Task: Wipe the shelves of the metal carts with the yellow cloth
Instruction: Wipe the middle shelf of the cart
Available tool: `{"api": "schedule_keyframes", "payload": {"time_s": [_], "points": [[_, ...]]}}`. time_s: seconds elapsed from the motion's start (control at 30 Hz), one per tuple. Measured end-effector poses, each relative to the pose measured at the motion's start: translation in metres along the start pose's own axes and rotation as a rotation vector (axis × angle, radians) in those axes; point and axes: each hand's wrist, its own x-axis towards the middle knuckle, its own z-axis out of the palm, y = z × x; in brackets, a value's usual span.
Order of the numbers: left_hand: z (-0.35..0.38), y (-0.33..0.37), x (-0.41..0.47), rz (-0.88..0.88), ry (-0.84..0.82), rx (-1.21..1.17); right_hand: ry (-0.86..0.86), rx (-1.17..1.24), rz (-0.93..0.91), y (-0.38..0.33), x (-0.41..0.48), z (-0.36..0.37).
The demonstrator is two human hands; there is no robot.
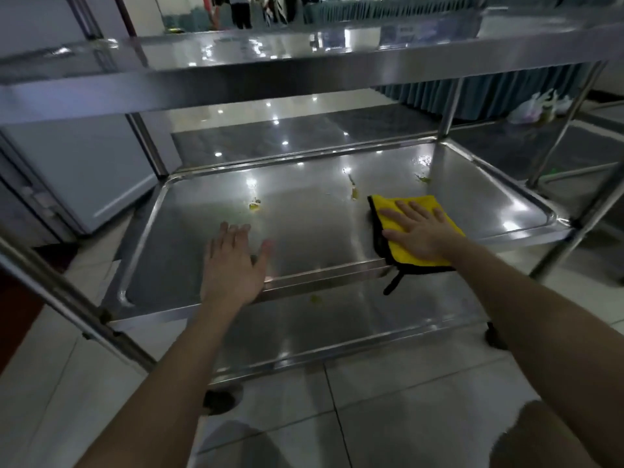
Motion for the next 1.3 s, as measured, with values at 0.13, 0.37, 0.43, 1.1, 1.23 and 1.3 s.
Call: {"api": "schedule_keyframes", "payload": {"time_s": [0.13, 0.37, 0.43, 1.1, 1.23, 1.3], "points": [[-0.005, 0.000, 0.003, 0.021, 0.045, 0.022, 0.024, 0.013, 0.034, 0.028, 0.010, 0.000], [-0.006, 0.096, 0.007, -0.021, 0.118, -0.004, 0.054, 0.061, -0.024, 0.012, 0.009, 0.006], [0.007, 0.150, 0.016, -0.015, 0.064, -0.053, 0.064, 0.068, -0.046, 0.009, 0.006, 0.007], [0.057, 0.204, 0.019, -0.104, -0.071, 0.073, 0.059, 0.026, 0.253, 0.197, 0.055, -0.029], [0.058, 0.202, 0.020, -0.102, -0.044, 0.045, 0.038, 0.028, 0.099, 0.083, 0.076, -0.021], [0.057, 0.200, 0.022, -0.107, -0.022, 0.040, 0.013, -0.013, -0.100, 0.031, 0.071, -0.016]]}}
